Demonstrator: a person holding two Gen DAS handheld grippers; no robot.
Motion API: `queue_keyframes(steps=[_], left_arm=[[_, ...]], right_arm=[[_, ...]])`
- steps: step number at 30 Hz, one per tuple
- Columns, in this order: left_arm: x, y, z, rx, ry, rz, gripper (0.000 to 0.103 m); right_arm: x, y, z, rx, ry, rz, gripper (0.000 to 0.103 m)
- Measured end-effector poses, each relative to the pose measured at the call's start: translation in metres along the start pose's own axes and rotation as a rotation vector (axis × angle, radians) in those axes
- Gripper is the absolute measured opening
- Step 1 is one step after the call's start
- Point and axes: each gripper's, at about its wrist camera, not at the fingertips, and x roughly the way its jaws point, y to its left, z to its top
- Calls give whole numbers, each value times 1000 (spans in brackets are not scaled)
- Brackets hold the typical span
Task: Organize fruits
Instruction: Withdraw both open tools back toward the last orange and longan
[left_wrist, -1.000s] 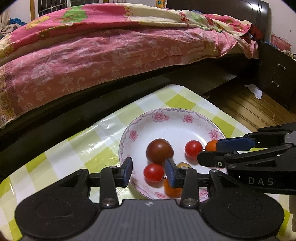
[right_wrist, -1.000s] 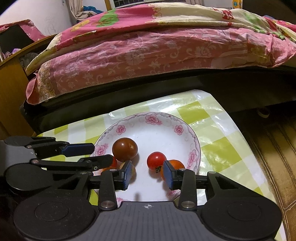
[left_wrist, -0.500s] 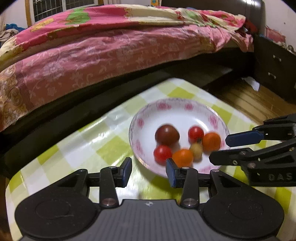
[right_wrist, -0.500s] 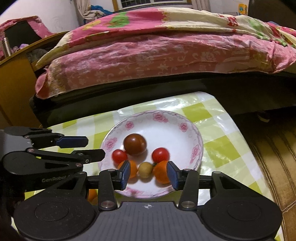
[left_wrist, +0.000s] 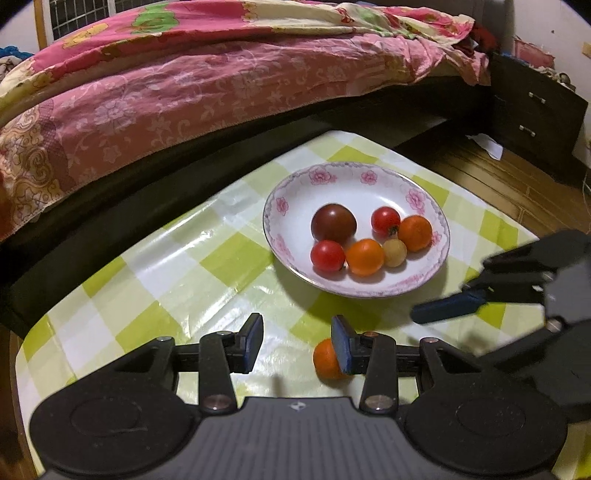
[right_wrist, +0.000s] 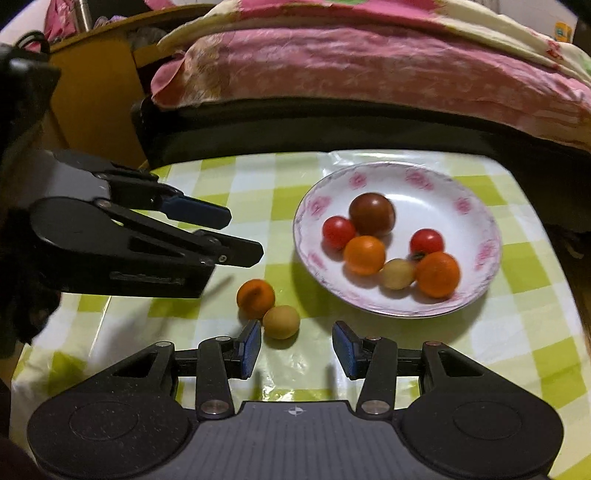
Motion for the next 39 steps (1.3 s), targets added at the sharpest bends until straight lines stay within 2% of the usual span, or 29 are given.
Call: queue_keyframes(steps=[7, 11, 13, 20, 32, 39], left_arm=[[-3, 7, -10, 3, 15, -23, 47], [-4, 11, -13, -1, 21, -35, 47], [-3, 11, -13, 0, 28, -47, 47], [10, -4, -15, 51, 65, -78, 47], [35, -22, -17, 78, 101, -69, 47], [32, -25, -21, 83, 87, -60, 46]], right_arm=[[22, 5, 5, -43, 24, 22, 40], [33, 9, 6, -55, 56, 24, 27], [34, 9, 6, -59, 59, 17, 24], [22, 0, -1, -35, 89, -6, 24], [7, -22, -13, 28, 94, -33, 24], [9, -21, -12, 27, 90, -34, 24]])
